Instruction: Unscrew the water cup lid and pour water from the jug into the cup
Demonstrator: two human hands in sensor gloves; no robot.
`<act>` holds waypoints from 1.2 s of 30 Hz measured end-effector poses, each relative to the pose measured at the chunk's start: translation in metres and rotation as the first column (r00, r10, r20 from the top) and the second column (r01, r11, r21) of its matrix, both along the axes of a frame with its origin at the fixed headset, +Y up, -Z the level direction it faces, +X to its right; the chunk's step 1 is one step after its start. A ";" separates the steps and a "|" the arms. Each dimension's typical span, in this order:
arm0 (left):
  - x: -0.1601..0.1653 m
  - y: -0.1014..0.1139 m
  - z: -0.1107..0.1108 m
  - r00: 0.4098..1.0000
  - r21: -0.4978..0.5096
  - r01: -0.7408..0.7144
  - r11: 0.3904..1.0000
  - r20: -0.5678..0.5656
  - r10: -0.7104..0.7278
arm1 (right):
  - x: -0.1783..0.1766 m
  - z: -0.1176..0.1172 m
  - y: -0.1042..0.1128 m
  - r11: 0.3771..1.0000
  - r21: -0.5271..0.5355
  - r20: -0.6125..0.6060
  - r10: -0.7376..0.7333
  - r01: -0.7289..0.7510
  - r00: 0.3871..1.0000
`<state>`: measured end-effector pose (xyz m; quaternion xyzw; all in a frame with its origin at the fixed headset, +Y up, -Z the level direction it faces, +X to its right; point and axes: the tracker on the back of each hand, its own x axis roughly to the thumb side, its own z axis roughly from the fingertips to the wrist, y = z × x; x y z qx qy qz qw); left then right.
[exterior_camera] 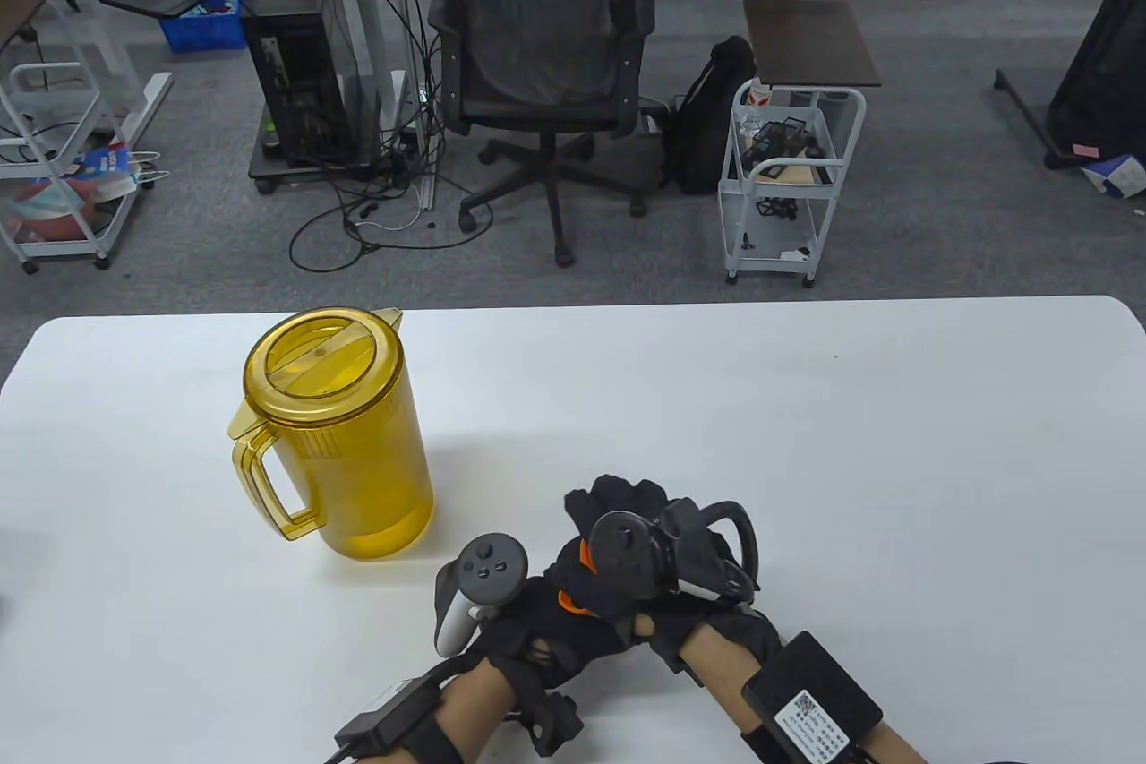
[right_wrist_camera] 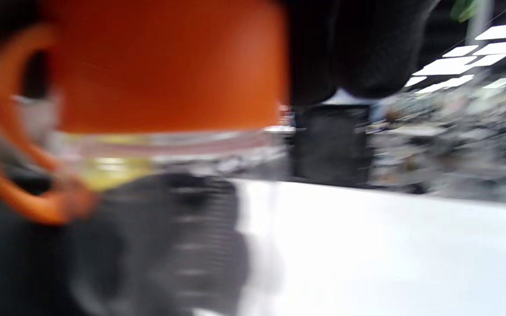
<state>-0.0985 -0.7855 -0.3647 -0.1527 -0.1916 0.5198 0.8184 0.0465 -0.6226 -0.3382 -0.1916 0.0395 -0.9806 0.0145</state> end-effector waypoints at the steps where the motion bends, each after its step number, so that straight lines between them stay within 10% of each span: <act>1: 0.000 0.000 0.000 1.000 -0.001 0.000 1.000 -0.001 0.000 | -0.001 0.002 0.002 0.999 -0.022 0.043 0.038 -0.037 0.998; 18: -0.001 0.000 0.000 1.000 -0.001 0.002 1.000 -0.001 -0.002 | 0.004 -0.013 0.002 0.942 -0.330 -0.366 -0.184 0.058 0.912; 30: -0.001 0.000 0.000 1.000 0.002 0.006 1.000 -0.006 -0.006 | 0.002 -0.011 0.013 0.978 -0.205 0.030 0.044 -0.037 0.999; 36: -0.002 0.000 0.000 1.000 0.001 0.007 1.000 -0.008 -0.007 | -0.018 -0.008 0.011 0.978 -0.166 -0.021 0.125 -0.126 0.992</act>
